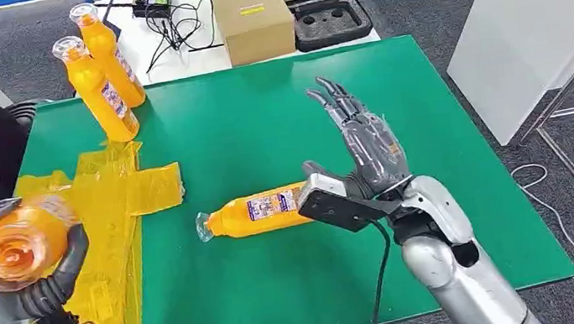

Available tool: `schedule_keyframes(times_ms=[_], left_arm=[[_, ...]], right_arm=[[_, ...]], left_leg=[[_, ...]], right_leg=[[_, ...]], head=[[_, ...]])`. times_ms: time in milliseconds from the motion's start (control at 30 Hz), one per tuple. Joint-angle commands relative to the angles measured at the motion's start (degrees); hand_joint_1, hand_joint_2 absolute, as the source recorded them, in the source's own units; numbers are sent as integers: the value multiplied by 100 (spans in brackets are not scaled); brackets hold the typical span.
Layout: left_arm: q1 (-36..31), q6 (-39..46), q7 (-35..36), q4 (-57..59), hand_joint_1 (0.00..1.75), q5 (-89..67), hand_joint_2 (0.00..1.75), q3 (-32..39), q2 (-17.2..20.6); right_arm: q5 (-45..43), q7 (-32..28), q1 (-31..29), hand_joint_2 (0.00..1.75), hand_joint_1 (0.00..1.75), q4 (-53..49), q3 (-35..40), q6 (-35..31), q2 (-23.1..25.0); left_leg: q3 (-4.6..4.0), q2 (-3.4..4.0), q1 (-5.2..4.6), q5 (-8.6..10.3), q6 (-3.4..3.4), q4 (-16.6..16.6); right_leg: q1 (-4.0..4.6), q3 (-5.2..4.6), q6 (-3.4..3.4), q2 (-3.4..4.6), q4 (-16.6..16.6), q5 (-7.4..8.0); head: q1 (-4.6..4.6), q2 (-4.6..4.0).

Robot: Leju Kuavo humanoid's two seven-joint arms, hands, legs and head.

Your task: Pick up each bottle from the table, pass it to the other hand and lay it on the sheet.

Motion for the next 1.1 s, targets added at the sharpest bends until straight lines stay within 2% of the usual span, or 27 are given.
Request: schedule_keyframes(times_ms=[33,100,167,233,333,467,500,633,733,800,900,1000,1033,1067,1100], left_arm=[[-557,629,950,1750,175,-3445,175,-266,70],[-685,629,957,2059,175,-4110,175,-168,-19],[-916,629,1373,2676,175,-4262,175,-610,255],[-1263,629,1878,3336,175,-4593,175,-1071,496],[-1671,565,2200,4204,175,-4566,175,-1443,617],[-1779,449,2515,4809,175,-4617,175,-1701,643],[-1772,483,2566,4871,175,-4645,175,-1739,642],[-1972,-125,3043,5533,175,-4739,175,-1875,566],[-2069,-266,3121,5769,175,-4679,175,-1868,520],[-2097,-311,3133,5823,175,-4675,175,-1880,518],[-2111,-316,3132,5828,175,-4675,175,-1876,528],[-2253,-649,3222,6091,175,-4613,175,-1881,479],[-2337,-840,3293,6240,157,-4581,175,-1864,423],[-2450,-1071,3421,6396,26,-4663,175,-1898,410],[-2475,-1100,3439,6422,26,-4677,175,-1902,408]], right_arm=[[-275,-221,283,0,0,-337,-371,51,-459],[-366,-249,180,0,0,-296,-335,87,-489],[-449,-221,93,0,0,-281,-333,131,-502],[-506,-179,47,0,0,-250,-338,172,-534],[-568,-174,-17,0,0,-197,-332,192,-527],[-611,-170,-48,0,0,-167,-311,212,-506],[-611,-170,-57,0,0,-155,-303,211,-500],[-635,-177,-122,0,0,-54,-244,269,-506],[-636,-183,-124,0,0,-25,-230,279,-505],[-636,-186,-125,0,0,-26,-229,283,-500],[-636,-186,-131,0,0,-34,-222,283,-489],[-594,-169,-86,0,0,-113,-256,318,-464],[-574,-157,-71,0,0,-140,-267,332,-469],[-561,-151,-50,0,0,-148,-291,344,-479],[-559,-151,-45,0,0,-141,-301,344,-477]], left_leg=[[33,-33,-5,2,-4,-17],[48,-35,-4,-3,-7,-16],[20,-8,-6,0,-3,-9],[31,-24,-8,2,-6,-14],[56,-46,-7,2,-14,-19],[39,-35,-8,11,-6,-15],[27,-18,-4,11,-6,-11],[27,-4,-7,9,-5,-9],[39,-4,-5,3,-9,-9],[12,2,-2,9,-6,-3],[31,2,-2,1,-12,-3],[28,4,-2,0,-10,-2],[29,2,-2,0,-10,-3],[18,0,-2,6,-7,-3],[29,-6,-1,1,-10,-2]], right_leg=[[-3,41,-3,-40,-12,-10],[-2,57,-5,-45,-13,-15],[-5,22,-2,-13,-4,-4],[-6,33,-4,-31,-5,-5],[-3,60,-12,-62,-8,-14],[-4,41,-8,-48,-4,-6],[-2,31,-5,-20,-2,2],[-5,23,-9,-13,1,7],[-2,37,-13,-16,0,3],[0,12,-10,-5,2,11],[1,29,-15,-10,4,3],[1,28,-14,-7,5,3],[1,30,-14,-9,5,2],[1,19,-12,-9,4,7],[2,32,-14,-17,5,1]], head=[[2,0],[2,0],[0,0],[2,0],[2,0],[4,0],[2,0],[2,0],[2,0],[2,0],[2,0],[0,0],[0,0],[2,0],[0,0]])
